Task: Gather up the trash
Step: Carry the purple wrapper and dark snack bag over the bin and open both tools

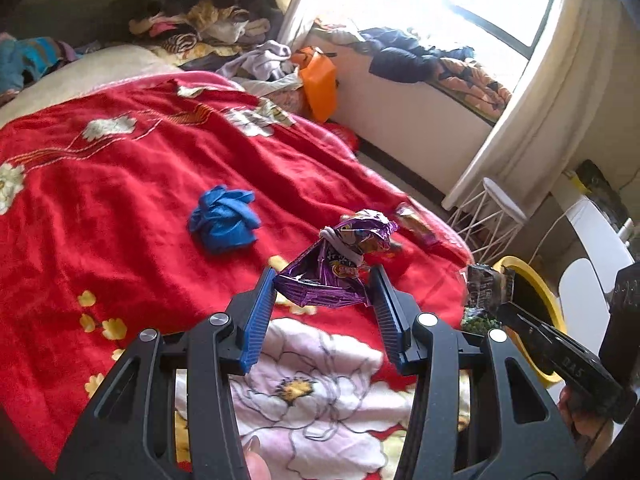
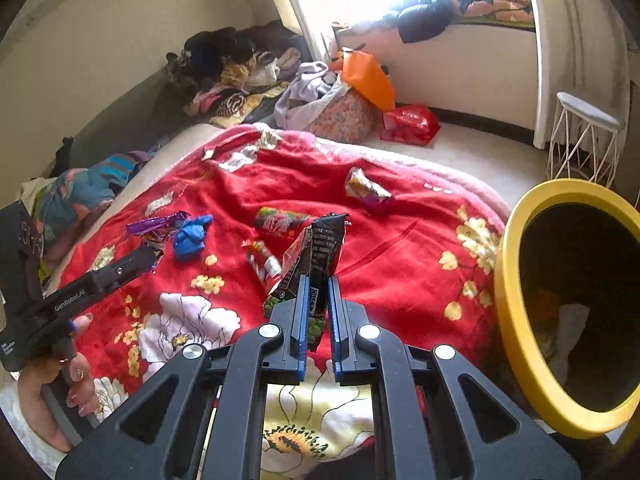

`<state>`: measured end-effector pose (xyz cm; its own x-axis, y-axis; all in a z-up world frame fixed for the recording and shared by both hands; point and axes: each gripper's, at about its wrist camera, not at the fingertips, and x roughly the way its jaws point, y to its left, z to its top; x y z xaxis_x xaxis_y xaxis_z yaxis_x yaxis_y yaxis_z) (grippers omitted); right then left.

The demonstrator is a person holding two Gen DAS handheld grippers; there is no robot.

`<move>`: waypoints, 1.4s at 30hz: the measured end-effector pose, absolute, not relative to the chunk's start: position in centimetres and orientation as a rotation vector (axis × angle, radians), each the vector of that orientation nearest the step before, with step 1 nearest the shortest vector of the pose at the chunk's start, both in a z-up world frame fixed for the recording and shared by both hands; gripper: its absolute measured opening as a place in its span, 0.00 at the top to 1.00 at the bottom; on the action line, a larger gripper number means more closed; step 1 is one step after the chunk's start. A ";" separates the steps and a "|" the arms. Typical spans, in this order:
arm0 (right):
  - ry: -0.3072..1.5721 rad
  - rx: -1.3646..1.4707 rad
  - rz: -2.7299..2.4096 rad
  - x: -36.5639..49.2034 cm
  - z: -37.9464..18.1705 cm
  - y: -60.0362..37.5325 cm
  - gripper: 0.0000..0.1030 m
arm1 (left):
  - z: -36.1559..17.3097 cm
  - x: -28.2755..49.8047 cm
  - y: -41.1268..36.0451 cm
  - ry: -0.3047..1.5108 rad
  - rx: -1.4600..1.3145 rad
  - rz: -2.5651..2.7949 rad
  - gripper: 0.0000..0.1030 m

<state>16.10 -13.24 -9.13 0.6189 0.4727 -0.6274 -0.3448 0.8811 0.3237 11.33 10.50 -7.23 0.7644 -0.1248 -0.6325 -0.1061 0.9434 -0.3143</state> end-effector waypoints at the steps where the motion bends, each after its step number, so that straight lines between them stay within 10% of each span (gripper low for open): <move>1: 0.767 0.182 0.471 16.1 -8.9 -13.4 0.91 | -7.0 11.3 10.2 0.700 -0.342 -0.017 0.61; 42: 0.628 0.341 0.220 15.5 -5.6 -26.9 0.92 | -2.9 11.6 -0.9 0.645 -0.228 -0.229 0.61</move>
<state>15.51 -26.90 -5.60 0.7887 0.3027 -0.5351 -0.0981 0.9212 0.3766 11.62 -0.92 -2.87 0.7760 -0.2798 -0.5653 0.1393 0.9501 -0.2790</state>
